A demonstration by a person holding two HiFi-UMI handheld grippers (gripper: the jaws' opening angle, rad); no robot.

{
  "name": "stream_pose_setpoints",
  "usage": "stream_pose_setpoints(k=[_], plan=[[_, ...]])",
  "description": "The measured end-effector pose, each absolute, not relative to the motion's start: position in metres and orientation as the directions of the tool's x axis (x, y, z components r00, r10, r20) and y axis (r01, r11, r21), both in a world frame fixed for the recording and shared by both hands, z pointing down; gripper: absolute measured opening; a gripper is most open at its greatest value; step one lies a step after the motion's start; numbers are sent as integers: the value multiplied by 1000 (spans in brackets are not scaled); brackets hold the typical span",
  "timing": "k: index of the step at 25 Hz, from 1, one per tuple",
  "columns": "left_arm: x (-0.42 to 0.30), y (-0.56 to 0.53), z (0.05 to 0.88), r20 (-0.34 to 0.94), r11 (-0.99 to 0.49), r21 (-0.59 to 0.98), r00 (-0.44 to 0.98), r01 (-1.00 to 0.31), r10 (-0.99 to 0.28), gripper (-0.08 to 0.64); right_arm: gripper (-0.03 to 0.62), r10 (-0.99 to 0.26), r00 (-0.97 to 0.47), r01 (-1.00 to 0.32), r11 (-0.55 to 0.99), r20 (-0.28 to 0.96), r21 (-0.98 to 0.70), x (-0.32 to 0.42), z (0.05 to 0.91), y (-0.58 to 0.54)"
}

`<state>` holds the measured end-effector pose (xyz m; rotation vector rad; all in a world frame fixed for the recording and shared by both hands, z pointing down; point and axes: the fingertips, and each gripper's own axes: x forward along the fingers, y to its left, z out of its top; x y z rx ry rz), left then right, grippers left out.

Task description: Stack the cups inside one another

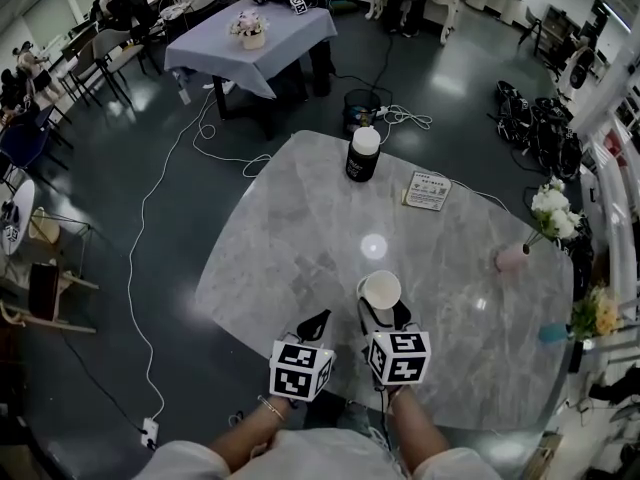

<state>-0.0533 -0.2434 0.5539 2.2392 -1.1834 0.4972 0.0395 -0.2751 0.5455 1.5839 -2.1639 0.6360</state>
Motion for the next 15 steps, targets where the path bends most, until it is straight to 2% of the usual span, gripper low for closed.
stream_pose_setpoints(k=[15], plan=[[-55,-241,556,554,-450,302,539,-840,-635,-3,238,-770,-286,-956,268,570,-118,37,554,-271]])
